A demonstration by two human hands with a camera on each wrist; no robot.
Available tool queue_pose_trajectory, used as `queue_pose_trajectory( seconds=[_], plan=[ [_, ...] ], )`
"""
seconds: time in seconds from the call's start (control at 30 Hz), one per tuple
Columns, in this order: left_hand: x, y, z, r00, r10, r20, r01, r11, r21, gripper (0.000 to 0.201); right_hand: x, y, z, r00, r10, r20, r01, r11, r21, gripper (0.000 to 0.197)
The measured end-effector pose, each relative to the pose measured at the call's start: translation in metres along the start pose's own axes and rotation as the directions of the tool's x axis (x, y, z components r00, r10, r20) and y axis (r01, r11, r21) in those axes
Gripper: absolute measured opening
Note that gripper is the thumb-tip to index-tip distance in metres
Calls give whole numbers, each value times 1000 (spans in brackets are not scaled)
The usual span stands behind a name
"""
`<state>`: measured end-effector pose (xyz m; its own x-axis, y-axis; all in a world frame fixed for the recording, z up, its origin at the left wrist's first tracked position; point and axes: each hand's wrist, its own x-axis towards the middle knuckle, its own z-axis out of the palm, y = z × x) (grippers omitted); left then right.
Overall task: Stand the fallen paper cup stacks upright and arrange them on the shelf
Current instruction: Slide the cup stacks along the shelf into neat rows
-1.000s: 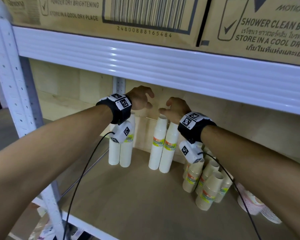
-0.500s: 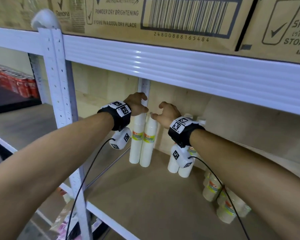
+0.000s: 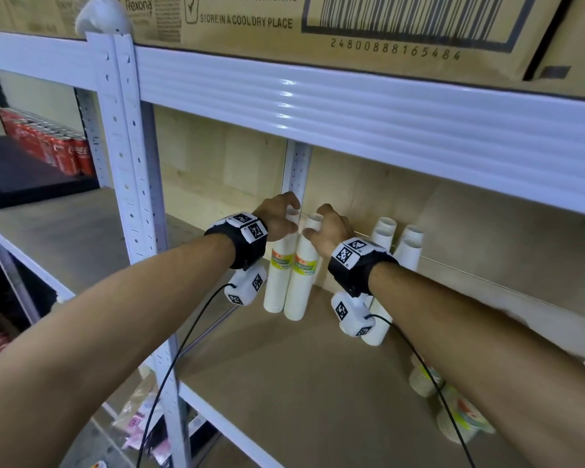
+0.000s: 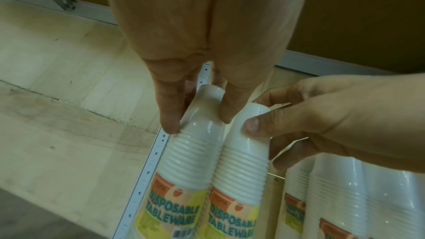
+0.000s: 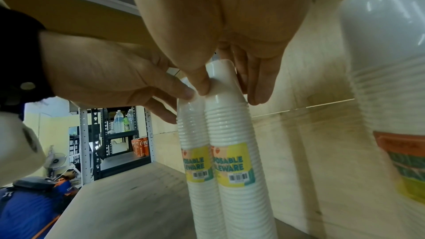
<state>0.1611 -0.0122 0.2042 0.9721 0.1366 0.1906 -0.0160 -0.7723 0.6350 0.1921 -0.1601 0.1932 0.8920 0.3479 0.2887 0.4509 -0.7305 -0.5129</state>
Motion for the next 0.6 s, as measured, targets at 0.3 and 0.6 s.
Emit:
queue_pose_trajectory(
  seconds=[0.3,0.6],
  plan=[
    [-6,1,-2,999,41,-19,-41,999,4,36,-9,0,-6,1000,6,-3,-6,1000,10,43],
    [-13,32,-7,994,58,89,-60,998,15,34,-27,1,-44,998,60,31,-58,996,-75,48]
  ],
)
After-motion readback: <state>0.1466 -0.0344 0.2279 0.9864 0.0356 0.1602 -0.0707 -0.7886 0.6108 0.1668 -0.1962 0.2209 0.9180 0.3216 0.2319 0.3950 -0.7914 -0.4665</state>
